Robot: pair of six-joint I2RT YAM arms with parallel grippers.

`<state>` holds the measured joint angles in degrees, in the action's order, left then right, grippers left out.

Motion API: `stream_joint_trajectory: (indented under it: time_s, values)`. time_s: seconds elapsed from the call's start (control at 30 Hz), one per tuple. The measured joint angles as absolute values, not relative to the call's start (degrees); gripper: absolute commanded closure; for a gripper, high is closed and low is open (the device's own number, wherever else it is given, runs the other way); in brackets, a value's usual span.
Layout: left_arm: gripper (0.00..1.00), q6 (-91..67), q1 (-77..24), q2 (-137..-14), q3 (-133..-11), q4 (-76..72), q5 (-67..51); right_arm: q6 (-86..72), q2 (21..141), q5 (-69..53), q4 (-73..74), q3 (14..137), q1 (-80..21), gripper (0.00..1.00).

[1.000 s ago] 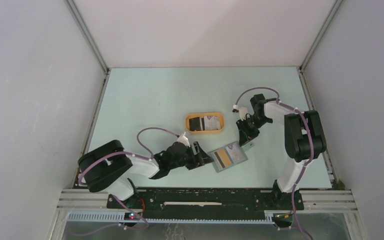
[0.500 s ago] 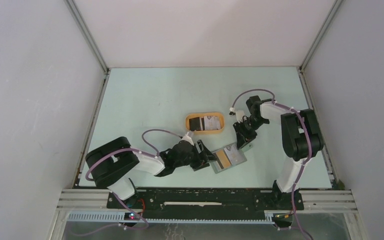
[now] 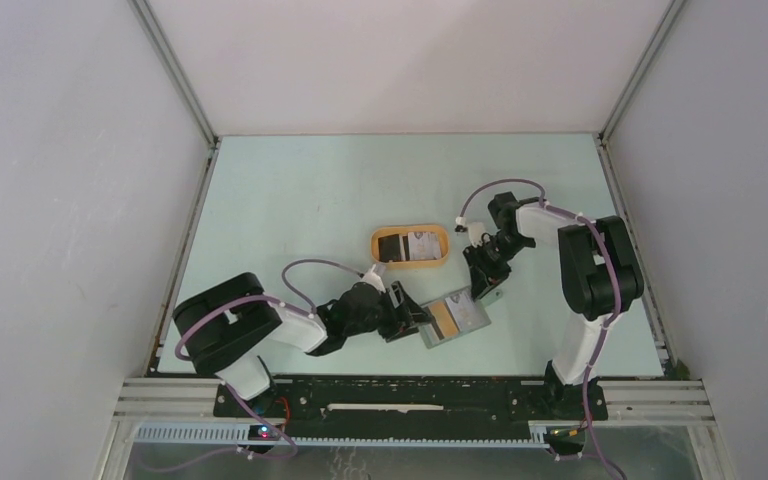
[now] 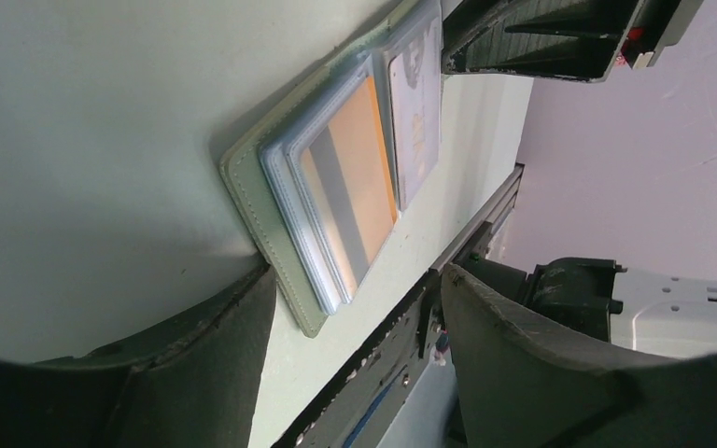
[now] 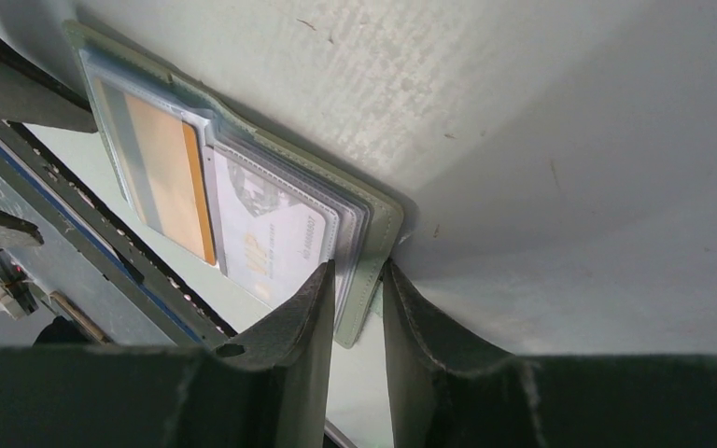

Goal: Put the credit cards into the card holder
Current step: Close the card holder at the center of the board.

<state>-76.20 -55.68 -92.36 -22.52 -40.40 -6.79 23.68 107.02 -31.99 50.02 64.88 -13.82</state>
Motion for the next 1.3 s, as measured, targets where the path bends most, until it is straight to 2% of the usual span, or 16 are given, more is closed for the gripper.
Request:
stream_joint_trajectory:
  time_s: [0.27, 0.87, 1.07, 1.3]
  values:
    - [0.29, -72.88, -55.48, -89.71, -18.13, -45.36, -5.76, 23.66, 107.50, -32.84, 50.39, 64.90, -15.27, 0.67]
    - [0.30, -69.19, -55.31, -89.67, -17.91, -55.83, -7.86, 23.66, 107.53, -32.99, 50.50, 65.10, -14.24, 0.68]
    - [0.31, -67.83, -55.31, -90.43, -21.30, -56.55, -9.61, 23.66, 107.70, -35.18, 50.70, 65.21, -13.80, 0.68]
    - [0.31, -66.94, -55.31, -96.84, -29.65, -56.64, -12.71, 23.66, 108.18, -37.91, 51.42, 65.23, -13.78, 0.68]
